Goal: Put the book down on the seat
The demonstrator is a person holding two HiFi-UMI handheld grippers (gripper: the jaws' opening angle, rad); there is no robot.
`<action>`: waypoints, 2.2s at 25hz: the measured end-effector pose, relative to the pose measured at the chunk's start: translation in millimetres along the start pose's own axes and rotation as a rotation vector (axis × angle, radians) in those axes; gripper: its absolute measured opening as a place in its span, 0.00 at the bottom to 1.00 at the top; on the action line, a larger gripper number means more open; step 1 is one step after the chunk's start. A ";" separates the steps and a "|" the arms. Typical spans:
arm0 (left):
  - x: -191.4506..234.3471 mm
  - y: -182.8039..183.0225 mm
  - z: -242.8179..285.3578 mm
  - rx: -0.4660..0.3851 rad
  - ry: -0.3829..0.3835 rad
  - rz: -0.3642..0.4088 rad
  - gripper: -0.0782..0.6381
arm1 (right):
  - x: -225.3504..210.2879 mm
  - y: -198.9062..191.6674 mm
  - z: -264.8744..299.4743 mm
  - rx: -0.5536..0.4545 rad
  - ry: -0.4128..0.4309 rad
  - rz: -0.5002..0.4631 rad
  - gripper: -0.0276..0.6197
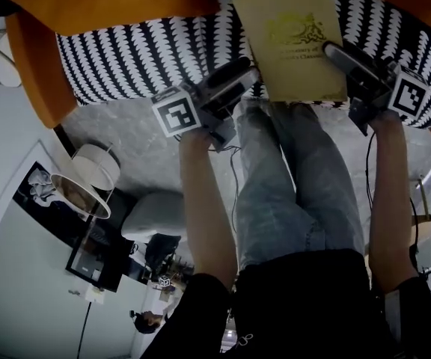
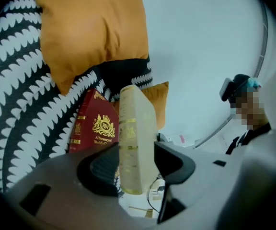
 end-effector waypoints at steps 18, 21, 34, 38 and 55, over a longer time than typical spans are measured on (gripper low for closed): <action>24.4 3.3 54.6 -0.015 -0.077 0.019 0.13 | -63.2 -15.9 28.7 -0.027 -0.140 0.064 0.39; 32.2 -2.4 61.0 0.035 -0.038 0.041 0.13 | -65.4 -20.8 30.4 -0.012 -0.142 0.027 0.39; 42.8 -6.8 77.3 0.085 -0.045 -0.004 0.13 | -84.0 -18.6 13.1 -0.072 -0.304 -0.122 0.43; 34.8 -3.9 81.4 0.119 -0.025 -0.026 0.13 | -71.6 -2.7 2.2 -0.107 -0.391 -0.170 0.44; -17.8 36.2 45.1 0.093 0.259 0.104 0.13 | 32.3 -16.8 69.3 0.302 -0.789 -0.650 0.07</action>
Point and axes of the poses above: the fingertips, and each gripper's own axes: z forward along the fingers, x to its left, y out of its top, the point moved 4 cm from there along -z, backward along the fingers, and after that the axes turned 1 degree about -z, right-handed, at the moved point
